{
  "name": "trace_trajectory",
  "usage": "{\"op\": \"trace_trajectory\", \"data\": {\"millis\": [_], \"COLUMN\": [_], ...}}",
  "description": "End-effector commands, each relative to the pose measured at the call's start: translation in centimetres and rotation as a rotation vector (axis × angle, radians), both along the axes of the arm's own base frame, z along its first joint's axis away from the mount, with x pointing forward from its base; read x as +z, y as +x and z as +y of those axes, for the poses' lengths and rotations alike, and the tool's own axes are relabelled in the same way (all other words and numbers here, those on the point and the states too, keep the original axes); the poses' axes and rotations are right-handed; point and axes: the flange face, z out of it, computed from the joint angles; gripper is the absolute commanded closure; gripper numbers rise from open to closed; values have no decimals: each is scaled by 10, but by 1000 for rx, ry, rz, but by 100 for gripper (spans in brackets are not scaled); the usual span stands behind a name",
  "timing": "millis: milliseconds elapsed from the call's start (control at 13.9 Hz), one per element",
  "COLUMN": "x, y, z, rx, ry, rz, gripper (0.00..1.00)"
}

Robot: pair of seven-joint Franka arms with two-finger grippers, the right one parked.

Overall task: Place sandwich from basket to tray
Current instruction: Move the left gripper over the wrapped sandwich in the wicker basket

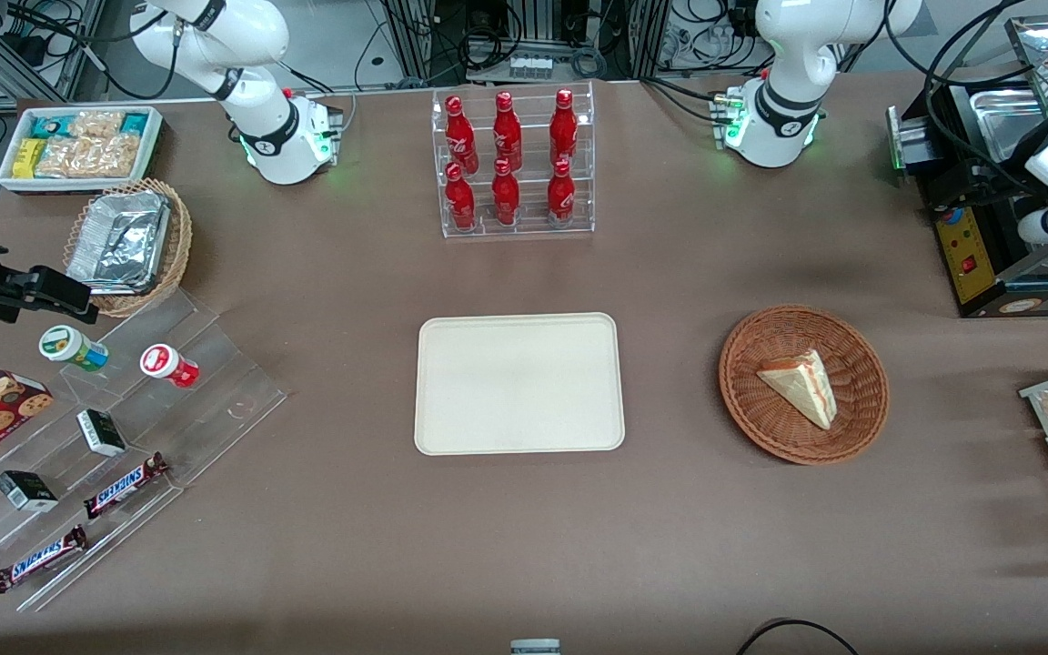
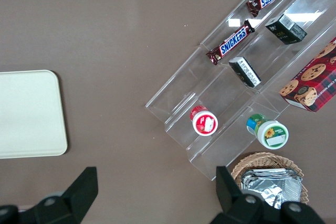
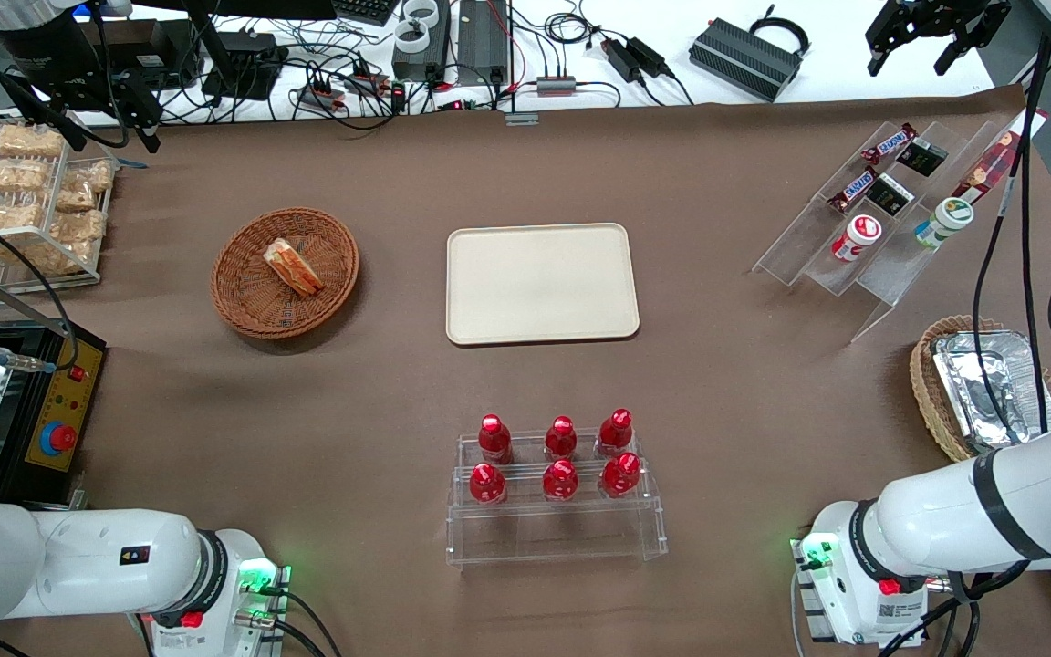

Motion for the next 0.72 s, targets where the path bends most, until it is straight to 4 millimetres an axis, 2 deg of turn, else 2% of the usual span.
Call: {"op": "trace_trajectory", "data": {"millis": [0,144,288,432,649], "x": [10,5,-16,-42,-98], "y": [-4,1,13,29,40], "z": [-6,-1,1,2,1], "rx": [-2,10,11,35,171], "ry": [-9,-7,8,15,39], "rz": [-7,0,24,29,-14], "gripper": [0,0,0,0,0]}}
